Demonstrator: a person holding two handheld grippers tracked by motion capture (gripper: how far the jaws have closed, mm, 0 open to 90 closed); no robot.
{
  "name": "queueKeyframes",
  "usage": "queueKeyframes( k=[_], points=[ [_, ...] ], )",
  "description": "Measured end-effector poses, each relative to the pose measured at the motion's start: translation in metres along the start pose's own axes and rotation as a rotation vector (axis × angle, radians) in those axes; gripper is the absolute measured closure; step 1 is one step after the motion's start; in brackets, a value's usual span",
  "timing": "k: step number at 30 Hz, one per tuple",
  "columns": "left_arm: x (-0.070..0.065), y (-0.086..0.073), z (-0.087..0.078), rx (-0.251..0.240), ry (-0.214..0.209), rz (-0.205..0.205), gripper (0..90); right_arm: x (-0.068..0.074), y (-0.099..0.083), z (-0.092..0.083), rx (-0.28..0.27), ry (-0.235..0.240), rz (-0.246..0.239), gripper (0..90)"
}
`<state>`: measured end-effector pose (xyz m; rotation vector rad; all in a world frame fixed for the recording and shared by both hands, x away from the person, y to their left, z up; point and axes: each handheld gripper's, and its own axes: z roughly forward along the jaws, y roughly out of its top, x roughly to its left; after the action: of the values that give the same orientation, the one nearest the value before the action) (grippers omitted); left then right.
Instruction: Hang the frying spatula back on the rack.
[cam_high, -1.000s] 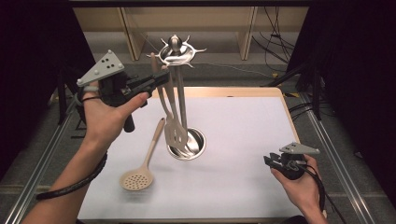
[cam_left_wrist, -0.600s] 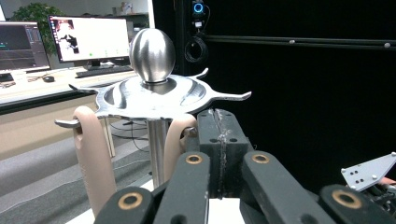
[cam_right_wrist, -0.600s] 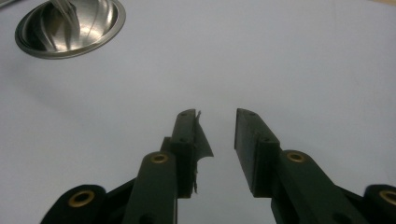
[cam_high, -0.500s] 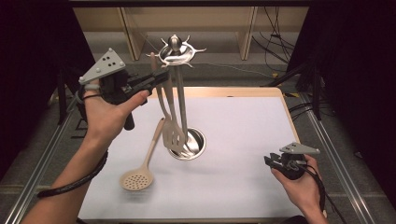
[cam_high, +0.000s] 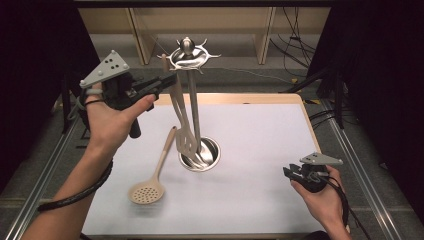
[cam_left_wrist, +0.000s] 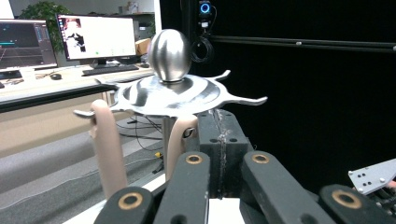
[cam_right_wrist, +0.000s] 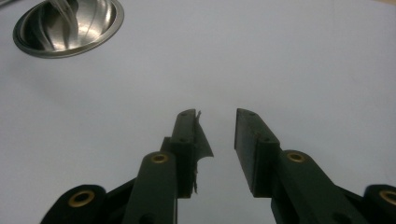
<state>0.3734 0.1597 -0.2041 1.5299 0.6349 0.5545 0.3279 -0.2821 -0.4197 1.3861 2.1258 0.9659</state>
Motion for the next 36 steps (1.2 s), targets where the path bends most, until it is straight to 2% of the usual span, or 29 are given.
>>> queueKeyframes(
  k=[1,4,5,11,12,13,14,15,16,25,26,30,32,36],
  points=[
    [0.001,0.0,0.0,-0.001,0.006,-0.003,89.5,-0.002,-0.001,0.001,-0.014,-0.005,-0.029,69.6],
    [0.006,0.001,-0.001,-0.002,0.008,-0.013,89.5,-0.001,-0.001,0.001,-0.011,-0.004,-0.016,69.6],
    [0.007,0.001,-0.002,-0.003,0.011,-0.014,89.5,0.001,0.0,0.0,0.016,0.014,0.016,69.6],
    [0.015,0.001,-0.004,-0.009,0.023,-0.033,89.5,0.001,0.0,0.0,0.014,0.012,0.014,69.7],
    [0.016,0.001,-0.004,-0.01,0.033,-0.031,89.5,-0.001,-0.001,0.001,-0.008,-0.006,-0.03,69.7],
    [0.017,0.001,-0.005,-0.012,0.035,-0.031,89.5,-0.001,-0.001,0.002,-0.02,-0.007,-0.025,69.7],
    [0.018,0.001,-0.005,-0.012,0.039,-0.032,89.5,0.001,0.0,0.001,-0.008,-0.003,0.007,69.8],
    [0.019,0.001,-0.005,-0.013,0.043,-0.031,89.5,0.0,0.0,0.0,0.009,-0.001,-0.002,69.8],
    [0.019,0.001,-0.005,-0.012,0.045,-0.03,89.5,0.001,0.0,0.0,0.021,0.009,0.013,69.8],
    [0.026,0.003,-0.004,-0.011,0.078,-0.025,89.5,0.001,0.0,0.0,0.015,0.011,0.011,69.8],
    [0.027,0.003,-0.004,-0.011,0.079,-0.026,89.5,-0.001,-0.001,0.002,-0.023,-0.008,-0.023,69.8],
    [0.03,0.003,-0.003,-0.011,0.09,-0.026,89.5,-0.002,0.0,0.001,-0.004,-0.006,-0.029,69.9],
    [0.032,0.003,-0.002,-0.011,0.094,-0.022,89.5,-0.001,-0.001,0.002,-0.022,-0.007,-0.024,69.9],
    [0.036,0.004,-0.001,-0.007,0.103,-0.019,89.5,-0.001,-0.001,0.002,-0.013,-0.006,-0.025,69.9]
  ],
)
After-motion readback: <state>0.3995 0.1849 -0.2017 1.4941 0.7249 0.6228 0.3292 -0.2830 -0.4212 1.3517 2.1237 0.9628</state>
